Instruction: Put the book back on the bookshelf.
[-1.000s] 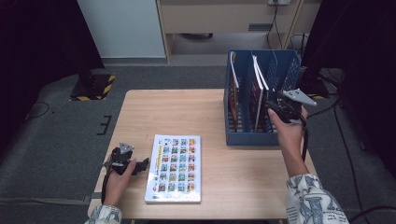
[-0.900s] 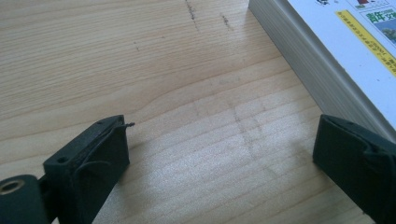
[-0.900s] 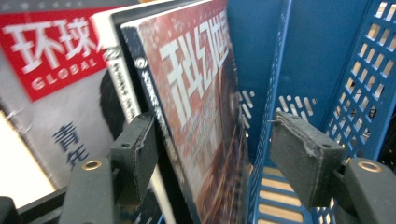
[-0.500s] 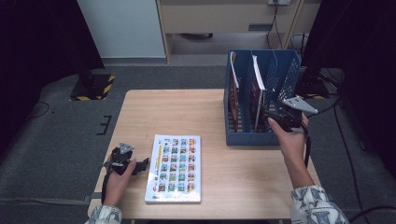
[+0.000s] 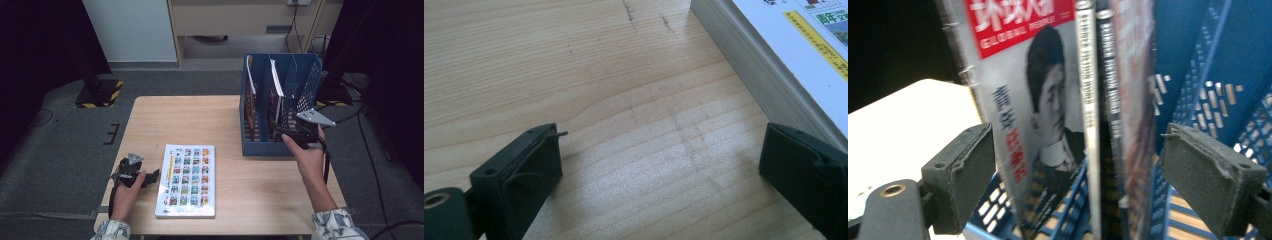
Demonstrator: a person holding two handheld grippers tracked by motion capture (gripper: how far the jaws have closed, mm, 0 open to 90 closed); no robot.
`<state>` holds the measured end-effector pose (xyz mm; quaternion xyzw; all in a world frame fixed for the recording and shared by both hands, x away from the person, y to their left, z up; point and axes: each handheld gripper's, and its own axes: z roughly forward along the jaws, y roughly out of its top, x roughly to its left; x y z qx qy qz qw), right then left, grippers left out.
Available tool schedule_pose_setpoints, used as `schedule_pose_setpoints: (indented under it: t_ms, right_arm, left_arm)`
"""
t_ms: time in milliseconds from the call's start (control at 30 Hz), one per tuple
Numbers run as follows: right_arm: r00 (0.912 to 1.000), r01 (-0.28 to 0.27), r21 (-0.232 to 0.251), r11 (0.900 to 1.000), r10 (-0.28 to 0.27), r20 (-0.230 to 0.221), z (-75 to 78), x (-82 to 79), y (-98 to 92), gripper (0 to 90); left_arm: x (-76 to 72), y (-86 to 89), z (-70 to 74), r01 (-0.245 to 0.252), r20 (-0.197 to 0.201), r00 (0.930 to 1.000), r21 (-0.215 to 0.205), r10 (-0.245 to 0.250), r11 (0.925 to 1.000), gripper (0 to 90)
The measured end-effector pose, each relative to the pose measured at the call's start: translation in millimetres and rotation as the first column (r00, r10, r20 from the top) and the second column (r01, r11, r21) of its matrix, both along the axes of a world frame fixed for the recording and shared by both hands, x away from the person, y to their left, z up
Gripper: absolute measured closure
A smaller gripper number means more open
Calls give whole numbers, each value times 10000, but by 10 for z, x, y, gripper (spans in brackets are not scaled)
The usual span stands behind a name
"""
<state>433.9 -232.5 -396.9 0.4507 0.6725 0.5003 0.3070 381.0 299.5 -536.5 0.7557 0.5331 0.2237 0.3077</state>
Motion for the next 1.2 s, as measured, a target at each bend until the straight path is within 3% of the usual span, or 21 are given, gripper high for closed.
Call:
schedule_pose_setpoints:
  t_ms: [233, 500, 667, 833, 1033, 1100, 1167, 1200]
  right_arm:
    - [9976, -505, -346, 9981, 488, -489, -96, -162, 144, 83]
    - [9949, -910, -416, 9950, 890, -483, -110, -254, 214, 69]
    - [9899, -1279, -396, 9910, 1251, -667, -207, -301, 322, 58]
    - [9772, -1902, -668, 9795, 1824, -1085, -365, -408, 499, 50]
    - [9673, -2258, -696, 9717, 2152, -1341, -470, -482, 639, 55]
    - [9593, -2554, -709, 9642, 2436, -1426, -529, -513, 742, 69]
    - [9581, -2616, -799, 9619, 2488, -1422, -539, -525, 770, 69]
    - [9529, -2810, -943, 9551, 2661, -1452, -555, -563, 845, 68]
  left_arm:
    - [0, 0, 0, 1, -1, 10000, 1, -1, 10000, 25]
    - [-4, 0, 0, 7, -3, 10000, 0, -7, 10000, 25]
    - [-4, 0, 0, 9, -5, 10000, -6, -9, 10000, 25]
    - [-4, 2, 0, 35, -16, 10000, -21, -35, 10000, 22]
    - [-7, 5, 0, 82, -28, 10000, -50, -82, 10000, 20]
    - [-7, 5, -1, 88, -30, 10000, -55, -88, 9999, 18]
    - [-8, 6, -1, 94, -37, 9999, -59, -94, 9999, 18]
    - [-10, 6, -1, 93, -43, 9999, -66, -94, 9999, 17]
